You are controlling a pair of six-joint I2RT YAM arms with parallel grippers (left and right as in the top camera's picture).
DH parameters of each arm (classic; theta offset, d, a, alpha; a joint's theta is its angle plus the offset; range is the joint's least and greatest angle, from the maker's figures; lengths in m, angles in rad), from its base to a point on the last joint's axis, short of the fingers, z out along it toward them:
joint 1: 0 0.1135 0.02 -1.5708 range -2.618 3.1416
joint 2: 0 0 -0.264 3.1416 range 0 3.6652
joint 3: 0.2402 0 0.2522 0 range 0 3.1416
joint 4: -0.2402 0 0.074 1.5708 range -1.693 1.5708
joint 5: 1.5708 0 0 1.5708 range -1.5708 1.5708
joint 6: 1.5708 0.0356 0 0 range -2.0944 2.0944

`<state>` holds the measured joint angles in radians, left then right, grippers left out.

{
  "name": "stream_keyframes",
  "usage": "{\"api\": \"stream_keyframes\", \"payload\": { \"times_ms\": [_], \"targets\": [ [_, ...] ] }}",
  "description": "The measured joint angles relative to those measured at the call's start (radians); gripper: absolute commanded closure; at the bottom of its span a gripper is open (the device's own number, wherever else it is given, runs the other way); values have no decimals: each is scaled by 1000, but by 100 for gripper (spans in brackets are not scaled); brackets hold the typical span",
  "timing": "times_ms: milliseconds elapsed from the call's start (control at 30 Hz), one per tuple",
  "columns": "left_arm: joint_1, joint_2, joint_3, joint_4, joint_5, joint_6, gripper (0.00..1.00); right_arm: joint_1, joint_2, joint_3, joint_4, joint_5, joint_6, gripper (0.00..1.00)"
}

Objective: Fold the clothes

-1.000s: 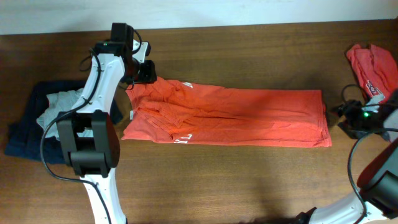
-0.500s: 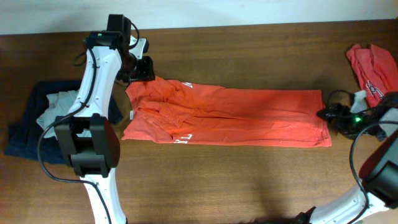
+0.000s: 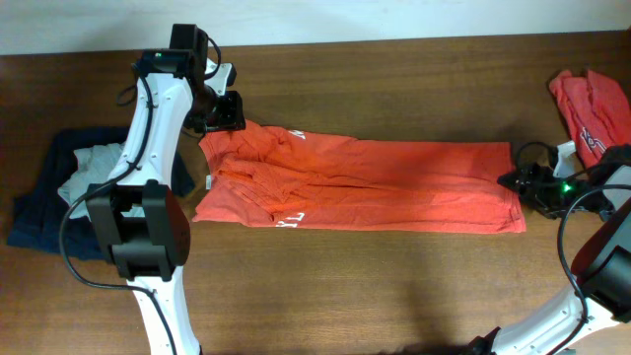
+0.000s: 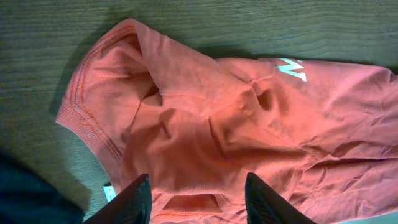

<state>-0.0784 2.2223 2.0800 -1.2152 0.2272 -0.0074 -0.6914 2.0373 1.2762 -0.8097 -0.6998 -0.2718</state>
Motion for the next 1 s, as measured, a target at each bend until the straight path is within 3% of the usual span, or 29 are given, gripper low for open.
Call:
{"api": "stream_keyframes", "payload": {
  "times_ms": [200,367,500,600,833,1000],
  "targets": [
    [0,0,0,0,0,0,51,12,6,0,-50,-2,-2,27],
    [0,0,0,0,0,0,52,14,15,-5,-65,4,3,44],
    [0,0,0,-1,0,0,52,14,25,-14,-55,2,8,67],
    [0,0,0,-8,0,0,52,13,37,-19,-43,10,24,96],
    [0,0,29,-63,-4,17,53,5,45,16,-125,49,95,96],
    [3,-1,121,-126,-7,26,52,-11,20,133,-237,183,155,96]
  ]
}}
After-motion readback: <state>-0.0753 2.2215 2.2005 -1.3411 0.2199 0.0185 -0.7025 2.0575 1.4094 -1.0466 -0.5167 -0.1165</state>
